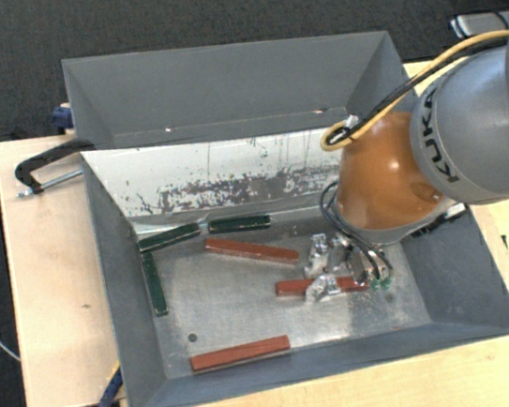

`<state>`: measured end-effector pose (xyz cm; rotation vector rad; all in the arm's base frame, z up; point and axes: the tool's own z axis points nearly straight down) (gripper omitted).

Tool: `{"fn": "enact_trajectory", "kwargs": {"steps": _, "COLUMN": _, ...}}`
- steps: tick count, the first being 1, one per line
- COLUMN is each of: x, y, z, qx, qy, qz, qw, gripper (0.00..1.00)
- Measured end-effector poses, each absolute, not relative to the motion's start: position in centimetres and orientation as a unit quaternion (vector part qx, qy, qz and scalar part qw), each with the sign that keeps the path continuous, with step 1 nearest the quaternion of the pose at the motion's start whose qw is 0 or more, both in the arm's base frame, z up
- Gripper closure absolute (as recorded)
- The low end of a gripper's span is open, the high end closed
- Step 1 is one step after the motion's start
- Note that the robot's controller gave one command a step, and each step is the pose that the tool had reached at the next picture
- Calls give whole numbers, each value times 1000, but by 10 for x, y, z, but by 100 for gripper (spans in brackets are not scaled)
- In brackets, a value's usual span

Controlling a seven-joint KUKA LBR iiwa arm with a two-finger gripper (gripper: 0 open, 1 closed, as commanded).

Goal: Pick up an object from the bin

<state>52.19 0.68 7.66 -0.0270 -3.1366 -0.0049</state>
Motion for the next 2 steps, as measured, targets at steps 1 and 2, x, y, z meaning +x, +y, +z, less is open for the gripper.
{"fn": "enact_trajectory", "kwargs": {"steps": 1, "x": 521, "y": 7, "z": 80, "qx": -9, "qy": -1000, "qz": -1, "qw": 3, "gripper": 100}}
{"fn": "enact_trajectory", "kwargs": {"steps": 2, "x": 519, "y": 7, "z": 98, "qx": -9, "qy": -1000, "qz": -1, "qw": 3, "gripper": 100}}
